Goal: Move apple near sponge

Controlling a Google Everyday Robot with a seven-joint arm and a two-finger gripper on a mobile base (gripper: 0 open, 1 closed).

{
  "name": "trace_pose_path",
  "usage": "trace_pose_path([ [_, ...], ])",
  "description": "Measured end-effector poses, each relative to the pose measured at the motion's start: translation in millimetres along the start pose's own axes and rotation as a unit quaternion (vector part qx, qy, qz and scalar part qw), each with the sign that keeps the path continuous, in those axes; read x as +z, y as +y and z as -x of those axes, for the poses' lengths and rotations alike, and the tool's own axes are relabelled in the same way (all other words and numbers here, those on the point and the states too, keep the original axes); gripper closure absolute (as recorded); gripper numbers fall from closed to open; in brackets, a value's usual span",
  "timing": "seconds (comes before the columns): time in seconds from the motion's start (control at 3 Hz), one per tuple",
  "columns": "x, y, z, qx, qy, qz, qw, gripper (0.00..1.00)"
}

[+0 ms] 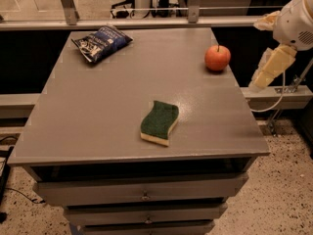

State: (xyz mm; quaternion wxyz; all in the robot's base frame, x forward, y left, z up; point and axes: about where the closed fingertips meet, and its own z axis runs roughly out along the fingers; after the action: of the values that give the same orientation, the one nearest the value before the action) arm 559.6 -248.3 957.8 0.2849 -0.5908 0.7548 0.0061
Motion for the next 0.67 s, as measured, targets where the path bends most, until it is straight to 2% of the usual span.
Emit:
trace_pose_path([
  [0.33, 42, -48, -12, 0.056, -0.054, -0.017, 0.9968, 0.0],
  [0.67, 64, -72, -17, 0.099, -0.08, -0.029, 0.9915, 0.0],
])
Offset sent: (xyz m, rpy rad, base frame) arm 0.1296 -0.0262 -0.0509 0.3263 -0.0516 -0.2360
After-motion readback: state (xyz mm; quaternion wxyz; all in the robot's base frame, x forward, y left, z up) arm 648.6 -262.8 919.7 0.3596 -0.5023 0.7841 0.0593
